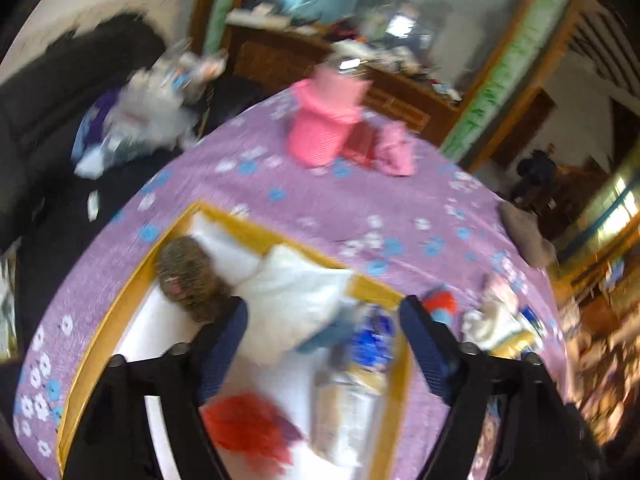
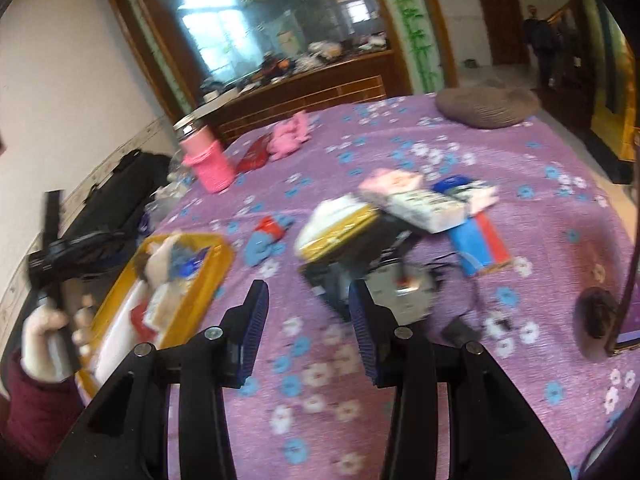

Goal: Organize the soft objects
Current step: 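Open both tools and move them back toward the tissue packs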

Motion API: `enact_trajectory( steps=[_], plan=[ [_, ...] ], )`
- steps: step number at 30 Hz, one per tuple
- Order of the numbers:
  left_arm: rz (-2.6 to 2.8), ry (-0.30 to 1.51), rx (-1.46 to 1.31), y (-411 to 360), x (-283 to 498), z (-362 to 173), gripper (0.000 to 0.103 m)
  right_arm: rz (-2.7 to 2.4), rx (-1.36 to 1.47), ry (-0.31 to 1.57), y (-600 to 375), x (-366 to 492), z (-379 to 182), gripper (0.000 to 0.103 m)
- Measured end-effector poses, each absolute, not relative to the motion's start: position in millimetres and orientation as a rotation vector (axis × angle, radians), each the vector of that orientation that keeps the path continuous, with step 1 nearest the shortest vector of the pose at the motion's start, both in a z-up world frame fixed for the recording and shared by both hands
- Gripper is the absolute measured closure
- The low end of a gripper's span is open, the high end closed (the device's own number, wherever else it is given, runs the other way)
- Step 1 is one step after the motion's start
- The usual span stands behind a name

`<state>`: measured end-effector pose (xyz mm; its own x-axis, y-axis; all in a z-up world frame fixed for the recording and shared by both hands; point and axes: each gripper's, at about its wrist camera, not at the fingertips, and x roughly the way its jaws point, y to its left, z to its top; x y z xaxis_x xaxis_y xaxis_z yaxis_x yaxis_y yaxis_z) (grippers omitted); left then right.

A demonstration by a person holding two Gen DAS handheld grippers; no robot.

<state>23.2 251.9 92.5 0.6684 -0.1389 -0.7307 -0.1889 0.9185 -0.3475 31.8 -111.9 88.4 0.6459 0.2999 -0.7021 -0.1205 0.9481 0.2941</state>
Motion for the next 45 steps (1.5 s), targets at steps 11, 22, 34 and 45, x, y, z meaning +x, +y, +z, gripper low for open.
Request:
enact_trajectory(
  steps=[11,22,34,45],
  plan=[
    [-0.151,0.934,-0.116,112.2,70.2,69.3,0.042,0.152,0.273,0.818,-164.1,38.5,72.9,0.064],
    [-0.043,1.045,0.123,46.9,152.2,11.6,0.075,0.144,0.322,0.818,-188.8,49.9,77.2,0.064],
    [-0.226,0.982,-0.004,53.2,74.8,56.5,0.074,0.098,0.411,0.856,-210.8,59.5,76.7,0.064],
    [-0.33,1.05,-0.112,56.8,37.7,29.5,0.072,0.074,0.438,0.978,-220.3,123.4,71.0,0.064]
  ],
)
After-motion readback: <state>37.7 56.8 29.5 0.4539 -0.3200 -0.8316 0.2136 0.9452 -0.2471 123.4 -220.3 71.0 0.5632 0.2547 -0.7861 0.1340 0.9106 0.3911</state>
